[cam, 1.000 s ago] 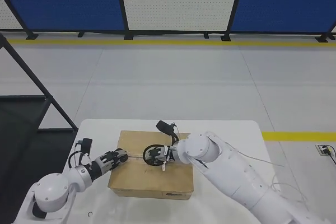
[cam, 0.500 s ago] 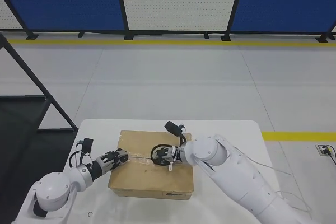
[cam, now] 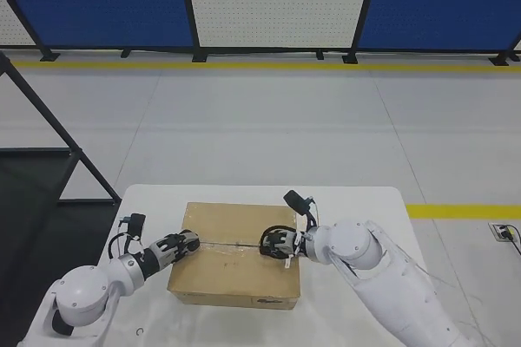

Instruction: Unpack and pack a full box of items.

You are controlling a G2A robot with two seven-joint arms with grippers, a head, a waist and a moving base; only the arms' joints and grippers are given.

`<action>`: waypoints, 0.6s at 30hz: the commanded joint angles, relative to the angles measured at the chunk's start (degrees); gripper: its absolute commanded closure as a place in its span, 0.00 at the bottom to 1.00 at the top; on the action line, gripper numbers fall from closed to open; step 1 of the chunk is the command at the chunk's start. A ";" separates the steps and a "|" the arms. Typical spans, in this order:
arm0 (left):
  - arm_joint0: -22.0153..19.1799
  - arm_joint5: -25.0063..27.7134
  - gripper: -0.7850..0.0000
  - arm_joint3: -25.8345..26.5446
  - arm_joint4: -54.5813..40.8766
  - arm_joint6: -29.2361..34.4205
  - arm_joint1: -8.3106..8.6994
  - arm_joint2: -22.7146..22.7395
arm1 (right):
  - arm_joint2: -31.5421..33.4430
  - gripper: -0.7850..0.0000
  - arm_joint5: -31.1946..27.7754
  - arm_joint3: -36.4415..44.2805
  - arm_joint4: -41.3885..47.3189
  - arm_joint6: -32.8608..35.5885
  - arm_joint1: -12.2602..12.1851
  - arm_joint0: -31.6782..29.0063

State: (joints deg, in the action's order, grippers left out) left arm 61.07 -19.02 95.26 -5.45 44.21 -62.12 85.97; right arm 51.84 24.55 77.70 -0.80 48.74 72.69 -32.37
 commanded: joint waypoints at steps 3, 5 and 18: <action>-0.09 -0.05 1.00 0.12 -0.16 -0.08 0.08 -0.39 | 4.57 1.00 1.13 4.56 -1.38 -0.20 -1.56 -4.25; -0.18 -0.16 1.00 0.19 -0.21 -0.15 0.12 -0.59 | 6.75 1.00 1.74 6.67 -2.08 -0.33 -2.28 -6.37; -0.52 -0.44 1.00 0.29 -0.51 -0.64 0.41 -1.50 | 15.98 1.00 4.43 14.55 -4.20 -1.27 -4.99 -15.93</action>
State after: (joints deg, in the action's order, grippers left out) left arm 60.58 -19.45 95.56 -5.93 43.62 -61.72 84.54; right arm 67.57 28.82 92.09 -4.93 47.58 67.78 -48.03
